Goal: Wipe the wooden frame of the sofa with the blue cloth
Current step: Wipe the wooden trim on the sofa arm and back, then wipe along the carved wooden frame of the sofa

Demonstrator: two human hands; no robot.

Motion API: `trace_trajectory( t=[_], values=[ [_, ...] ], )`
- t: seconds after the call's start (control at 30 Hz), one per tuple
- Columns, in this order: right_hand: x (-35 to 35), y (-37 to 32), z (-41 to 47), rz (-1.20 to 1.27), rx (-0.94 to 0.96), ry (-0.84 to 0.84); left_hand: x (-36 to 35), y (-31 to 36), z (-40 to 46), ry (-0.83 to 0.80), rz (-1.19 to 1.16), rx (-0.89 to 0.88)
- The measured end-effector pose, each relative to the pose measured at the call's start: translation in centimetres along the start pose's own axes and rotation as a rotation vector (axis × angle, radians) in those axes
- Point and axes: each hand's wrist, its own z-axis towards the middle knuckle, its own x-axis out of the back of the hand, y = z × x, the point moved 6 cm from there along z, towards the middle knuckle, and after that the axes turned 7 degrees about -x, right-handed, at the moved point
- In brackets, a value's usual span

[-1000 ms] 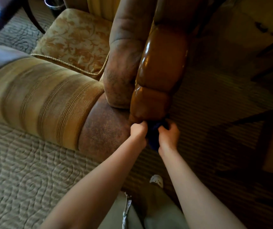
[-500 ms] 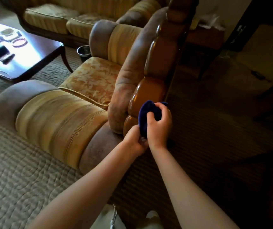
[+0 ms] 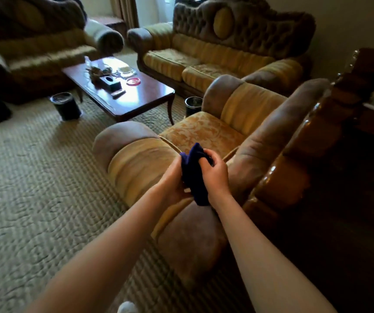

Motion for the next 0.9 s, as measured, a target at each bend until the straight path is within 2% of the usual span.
trace_trajectory(
  t=[0.1, 0.3, 0.4, 0.73, 0.9],
  values=[
    [-8.9, -1.0, 0.2, -0.025, 0.012, -0.107, 7.0, 3.5, 0.8, -0.001, 0.034, -0.03],
    [-26.7, -3.3, 0.8, -0.107, 0.056, -0.276, 25.1, 11.7, 0.9, 0.284, 0.116, -0.154],
    [-33.2, -3.2, 1.5, -0.095, 0.047, -0.325, 32.0, 15.4, 0.8, 0.366, 0.118, -0.237],
    [-48.1, -3.0, 7.4, -0.265, 0.005, -0.442, 44.7, 22.4, 3.1, 0.572, -0.136, -0.334],
    [-55.3, -4.1, 11.8, -0.262, -0.027, -0.554, 49.8, 26.9, 7.0, 0.59, -0.093, -0.376]
  ],
)
